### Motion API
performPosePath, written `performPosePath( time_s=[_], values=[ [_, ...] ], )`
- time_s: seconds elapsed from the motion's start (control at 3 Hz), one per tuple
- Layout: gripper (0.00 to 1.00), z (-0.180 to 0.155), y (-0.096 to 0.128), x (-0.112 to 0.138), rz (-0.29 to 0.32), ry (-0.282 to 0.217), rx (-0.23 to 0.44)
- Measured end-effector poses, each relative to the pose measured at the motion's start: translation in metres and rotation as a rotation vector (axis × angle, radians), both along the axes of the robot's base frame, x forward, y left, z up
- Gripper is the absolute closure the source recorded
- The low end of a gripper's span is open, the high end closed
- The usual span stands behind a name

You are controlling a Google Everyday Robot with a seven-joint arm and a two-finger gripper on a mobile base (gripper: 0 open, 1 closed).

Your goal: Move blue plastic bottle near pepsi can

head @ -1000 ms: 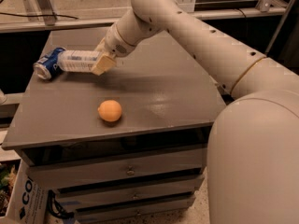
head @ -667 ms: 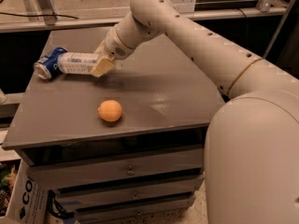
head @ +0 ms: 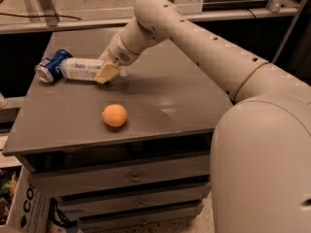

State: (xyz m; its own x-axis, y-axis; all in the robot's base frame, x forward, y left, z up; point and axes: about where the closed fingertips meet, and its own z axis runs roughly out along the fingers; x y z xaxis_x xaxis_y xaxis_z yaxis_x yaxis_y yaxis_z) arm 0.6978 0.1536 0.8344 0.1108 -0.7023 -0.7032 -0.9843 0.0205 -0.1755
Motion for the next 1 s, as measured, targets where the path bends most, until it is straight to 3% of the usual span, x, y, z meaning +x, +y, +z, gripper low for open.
performPosePath(
  time_s=[1.0],
  values=[
    [0.12,-0.0031,0.0004,-0.0002,-0.011,0.020,-0.007]
  ],
)
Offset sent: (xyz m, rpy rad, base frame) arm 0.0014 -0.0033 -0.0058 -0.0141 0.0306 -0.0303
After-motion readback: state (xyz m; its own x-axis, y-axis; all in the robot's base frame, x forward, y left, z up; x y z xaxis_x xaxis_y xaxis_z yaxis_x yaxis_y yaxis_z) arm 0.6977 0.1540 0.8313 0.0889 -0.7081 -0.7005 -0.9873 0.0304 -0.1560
